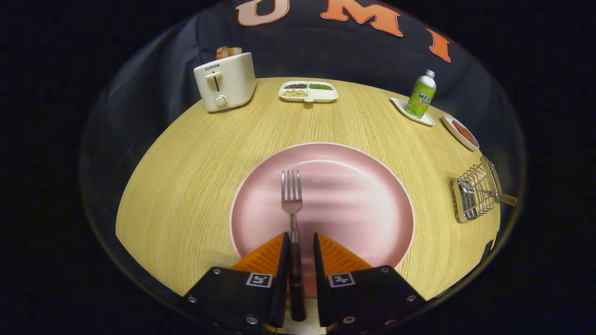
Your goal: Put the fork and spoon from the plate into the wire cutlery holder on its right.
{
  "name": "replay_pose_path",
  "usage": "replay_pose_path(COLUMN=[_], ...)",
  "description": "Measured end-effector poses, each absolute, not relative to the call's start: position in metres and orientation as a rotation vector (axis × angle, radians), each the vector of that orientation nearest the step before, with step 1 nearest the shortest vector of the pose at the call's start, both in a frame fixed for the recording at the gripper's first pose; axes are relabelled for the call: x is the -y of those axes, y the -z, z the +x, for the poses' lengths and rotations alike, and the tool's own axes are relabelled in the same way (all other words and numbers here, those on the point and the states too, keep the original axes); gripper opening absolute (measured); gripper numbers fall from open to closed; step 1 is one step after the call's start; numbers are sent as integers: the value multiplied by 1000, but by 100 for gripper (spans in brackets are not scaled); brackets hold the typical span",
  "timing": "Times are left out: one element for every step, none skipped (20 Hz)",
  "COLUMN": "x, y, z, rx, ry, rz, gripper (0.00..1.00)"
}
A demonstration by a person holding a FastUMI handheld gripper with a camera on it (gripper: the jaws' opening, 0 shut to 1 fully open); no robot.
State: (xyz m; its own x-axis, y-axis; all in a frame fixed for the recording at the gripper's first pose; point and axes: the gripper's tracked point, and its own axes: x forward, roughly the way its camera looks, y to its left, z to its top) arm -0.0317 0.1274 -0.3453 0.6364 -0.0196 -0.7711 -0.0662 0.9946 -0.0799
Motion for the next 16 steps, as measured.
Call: replay_pose_path(x=[-127,-127,-127,-128,-126,-124,-120,-115,-110,-103,-97,-90,-82,-72,-64,-54], y=[345,344,346,343,340,336,330,323,316,306,296,286,275,265,256,248], z=[-32,-32,-33,-33,-32,-31,-30,-28,-28,-27,-26,-25,-24,-24,-24,-24], rx=[-889,-900,-913,-918,-914,-905,-892,-877,-863,-847,-829,-812,-793,-775,-766,-756], ry=[-22,-25,-30,-36,-40,-39,-36,-34,-32,-28,-24,-17,-11,0,11,28], rz=[-101,-97,-85,-64,-46,-34,-27,-23,-21,-19,-15,-11,-6,4,18,33], gripper=[14,11,8,8,6,6,6,6,6,6,6,6,6,6,6,5])
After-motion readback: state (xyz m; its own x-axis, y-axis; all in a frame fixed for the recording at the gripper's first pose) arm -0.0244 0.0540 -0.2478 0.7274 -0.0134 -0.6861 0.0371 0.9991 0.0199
